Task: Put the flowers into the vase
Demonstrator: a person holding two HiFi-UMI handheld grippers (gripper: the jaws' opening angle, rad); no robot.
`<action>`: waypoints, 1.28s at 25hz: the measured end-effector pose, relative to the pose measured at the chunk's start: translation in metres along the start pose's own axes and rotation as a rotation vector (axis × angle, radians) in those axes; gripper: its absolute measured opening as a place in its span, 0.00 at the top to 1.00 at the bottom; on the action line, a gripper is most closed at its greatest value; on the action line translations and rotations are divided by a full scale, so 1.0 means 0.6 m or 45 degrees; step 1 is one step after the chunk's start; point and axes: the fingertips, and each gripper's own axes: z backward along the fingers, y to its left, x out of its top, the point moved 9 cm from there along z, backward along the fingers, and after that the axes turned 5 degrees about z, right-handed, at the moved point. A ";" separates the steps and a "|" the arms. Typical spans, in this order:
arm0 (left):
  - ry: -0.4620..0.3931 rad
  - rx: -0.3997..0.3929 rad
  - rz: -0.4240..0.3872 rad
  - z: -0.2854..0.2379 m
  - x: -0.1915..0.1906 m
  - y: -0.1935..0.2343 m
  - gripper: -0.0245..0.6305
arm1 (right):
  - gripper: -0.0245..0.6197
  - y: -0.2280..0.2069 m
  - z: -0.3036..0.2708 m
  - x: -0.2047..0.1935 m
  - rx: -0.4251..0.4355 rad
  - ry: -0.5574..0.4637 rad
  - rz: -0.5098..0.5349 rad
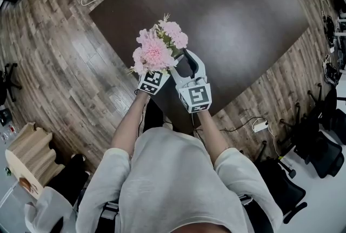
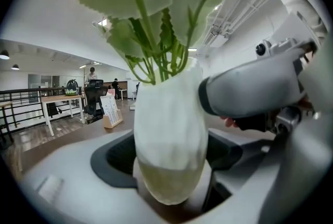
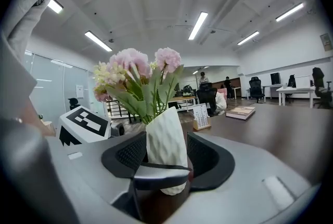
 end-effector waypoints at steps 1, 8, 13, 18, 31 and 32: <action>0.000 -0.002 -0.003 0.000 -0.001 0.000 0.40 | 0.58 -0.001 0.000 -0.001 -0.001 0.002 0.003; 0.008 0.006 -0.012 0.002 -0.004 -0.003 0.38 | 0.58 -0.003 0.004 0.001 -0.002 0.013 0.031; 0.021 0.017 0.015 0.008 -0.010 0.001 0.33 | 0.58 0.000 0.006 0.000 -0.003 0.023 0.031; 0.043 0.021 0.038 0.025 -0.029 -0.005 0.33 | 0.58 0.004 0.011 -0.004 -0.007 0.028 0.030; 0.056 0.097 0.148 0.108 -0.066 -0.050 0.34 | 0.62 0.019 0.058 -0.023 -0.032 0.060 0.006; 0.054 0.102 0.153 0.114 -0.065 -0.056 0.35 | 0.63 0.019 0.065 -0.025 -0.038 0.061 0.000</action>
